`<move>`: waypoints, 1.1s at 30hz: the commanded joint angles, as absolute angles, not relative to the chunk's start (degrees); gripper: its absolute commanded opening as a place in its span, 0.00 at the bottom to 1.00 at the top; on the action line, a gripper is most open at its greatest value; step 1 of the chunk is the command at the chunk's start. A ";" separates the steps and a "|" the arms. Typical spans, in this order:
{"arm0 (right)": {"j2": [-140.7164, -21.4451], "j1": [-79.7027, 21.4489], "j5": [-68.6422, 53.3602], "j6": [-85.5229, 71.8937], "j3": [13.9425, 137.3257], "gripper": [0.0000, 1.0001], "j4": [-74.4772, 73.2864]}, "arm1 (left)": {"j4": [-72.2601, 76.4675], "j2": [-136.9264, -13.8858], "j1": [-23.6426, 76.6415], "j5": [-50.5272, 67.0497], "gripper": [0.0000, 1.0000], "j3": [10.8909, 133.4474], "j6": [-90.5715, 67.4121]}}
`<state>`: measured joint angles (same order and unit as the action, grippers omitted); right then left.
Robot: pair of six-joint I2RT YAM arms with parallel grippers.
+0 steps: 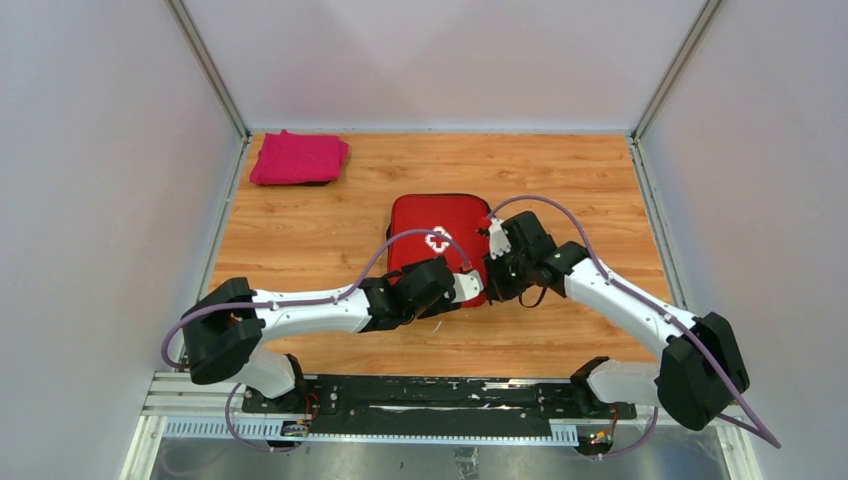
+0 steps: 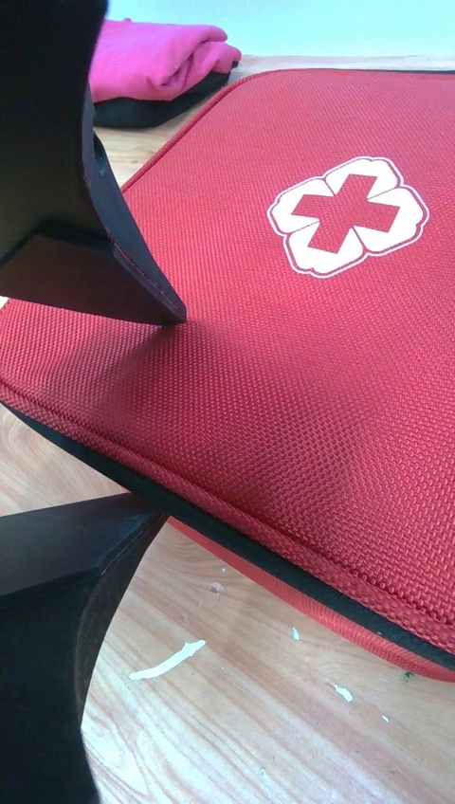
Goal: Organize the medicine kit
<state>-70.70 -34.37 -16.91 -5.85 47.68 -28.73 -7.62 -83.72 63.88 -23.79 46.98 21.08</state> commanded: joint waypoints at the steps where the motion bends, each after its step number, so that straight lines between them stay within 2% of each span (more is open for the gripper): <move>1: -69.26 -37.28 -25.15 -15.00 45.92 0.00 -22.29 | -3.78 -84.69 63.81 -22.36 0.68 48.69 18.65; 9: -70.01 -39.64 -22.56 -29.23 43.08 0.00 -11.10 | -3.75 -84.02 63.81 -20.66 0.71 48.66 17.84; 13: -68.30 -39.01 -12.28 -31.81 42.82 0.00 -15.98 | -4.57 -79.32 63.81 -18.01 0.83 48.03 16.55; 17: -64.86 -34.92 -6.70 -32.55 41.68 0.00 -20.16 | -4.00 -71.06 63.81 -13.84 0.96 45.82 13.58; 19: -63.40 -32.31 -5.96 -32.09 40.97 0.00 -21.02 | -3.07 -66.07 63.81 -12.38 0.99 44.57 12.44; 26: -65.27 -20.91 -7.63 -26.77 43.89 0.00 -21.65 | -0.68 -59.08 62.98 -17.62 1.00 43.14 8.68; 29: -70.87 -16.85 -9.22 -23.59 48.85 0.00 -22.07 | -0.68 -59.67 57.20 -14.88 1.00 44.81 1.72; 33: -76.65 -15.04 -10.79 -19.60 54.74 0.00 -24.83 | -3.54 -64.16 44.54 -9.59 1.00 49.71 -8.75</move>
<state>-73.01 -17.12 -9.02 -24.88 48.71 -22.85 -2.17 -60.64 53.43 -13.15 44.93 2.81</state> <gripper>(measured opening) 0.030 0.998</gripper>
